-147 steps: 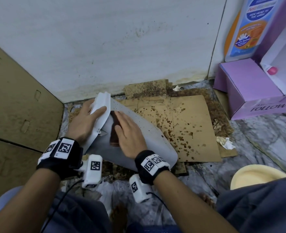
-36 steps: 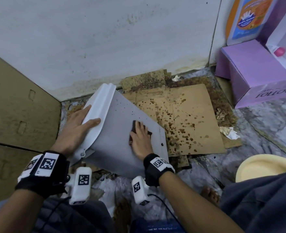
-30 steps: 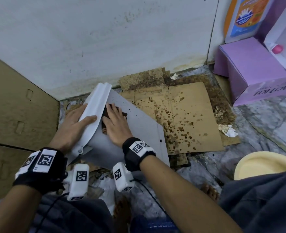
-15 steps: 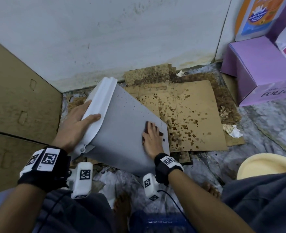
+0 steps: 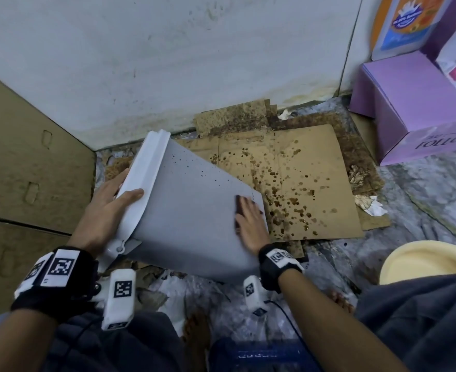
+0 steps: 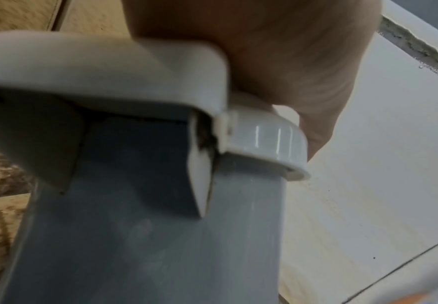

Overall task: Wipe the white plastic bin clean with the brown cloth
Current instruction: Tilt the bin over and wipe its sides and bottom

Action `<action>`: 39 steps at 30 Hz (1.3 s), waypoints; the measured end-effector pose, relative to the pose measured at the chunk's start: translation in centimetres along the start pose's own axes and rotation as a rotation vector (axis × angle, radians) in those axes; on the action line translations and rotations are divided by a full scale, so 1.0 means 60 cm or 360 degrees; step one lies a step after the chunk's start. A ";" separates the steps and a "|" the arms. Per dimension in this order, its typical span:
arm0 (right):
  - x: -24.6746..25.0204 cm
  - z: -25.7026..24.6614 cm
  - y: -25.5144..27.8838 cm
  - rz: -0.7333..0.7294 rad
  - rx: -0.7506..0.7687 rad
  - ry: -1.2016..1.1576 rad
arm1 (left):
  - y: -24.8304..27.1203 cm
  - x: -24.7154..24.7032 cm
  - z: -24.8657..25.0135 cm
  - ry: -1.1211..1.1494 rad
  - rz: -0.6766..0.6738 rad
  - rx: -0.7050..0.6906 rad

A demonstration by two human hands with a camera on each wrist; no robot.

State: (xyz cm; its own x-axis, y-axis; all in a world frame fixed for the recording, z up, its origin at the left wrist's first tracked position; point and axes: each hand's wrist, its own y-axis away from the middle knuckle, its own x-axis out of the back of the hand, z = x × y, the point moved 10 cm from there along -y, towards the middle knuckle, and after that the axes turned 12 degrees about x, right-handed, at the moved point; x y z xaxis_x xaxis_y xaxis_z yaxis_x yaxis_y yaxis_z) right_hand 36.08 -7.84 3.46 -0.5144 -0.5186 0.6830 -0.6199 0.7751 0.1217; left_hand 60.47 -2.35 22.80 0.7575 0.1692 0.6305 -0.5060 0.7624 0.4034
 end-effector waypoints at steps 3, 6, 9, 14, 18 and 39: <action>-0.019 0.081 0.031 -0.0136 -0.0279 0.0088 | 0.010 -0.004 0.011 0.0012 0.0059 -0.0039; -0.029 0.071 0.021 -0.0158 -0.0371 -0.0004 | 0.008 -0.005 0.010 -0.0001 0.0021 -0.0048; -0.027 0.027 -0.009 -0.0045 -0.0278 -0.0156 | -0.007 -0.004 0.003 -0.0098 -0.0011 -0.0050; 0.007 -0.078 -0.037 0.0108 -0.0004 -0.0616 | -0.018 -0.005 -0.005 -0.0149 -0.0043 -0.0042; -0.016 0.009 -0.018 0.0126 -0.0137 -0.0439 | -0.013 -0.002 -0.010 -0.0088 -0.0066 -0.0033; 0.047 -0.222 -0.025 0.0166 0.0274 -0.0914 | 0.006 -0.012 0.003 -0.0155 -0.0104 0.0208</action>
State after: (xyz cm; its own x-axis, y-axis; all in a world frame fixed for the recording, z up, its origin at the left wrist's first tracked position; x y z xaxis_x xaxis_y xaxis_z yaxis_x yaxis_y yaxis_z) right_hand 43.45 -5.64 14.78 -0.7851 -0.5921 0.1816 -0.6115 0.7876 -0.0756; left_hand 59.67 -2.27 22.61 0.7504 0.0560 0.6587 -0.5110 0.6812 0.5242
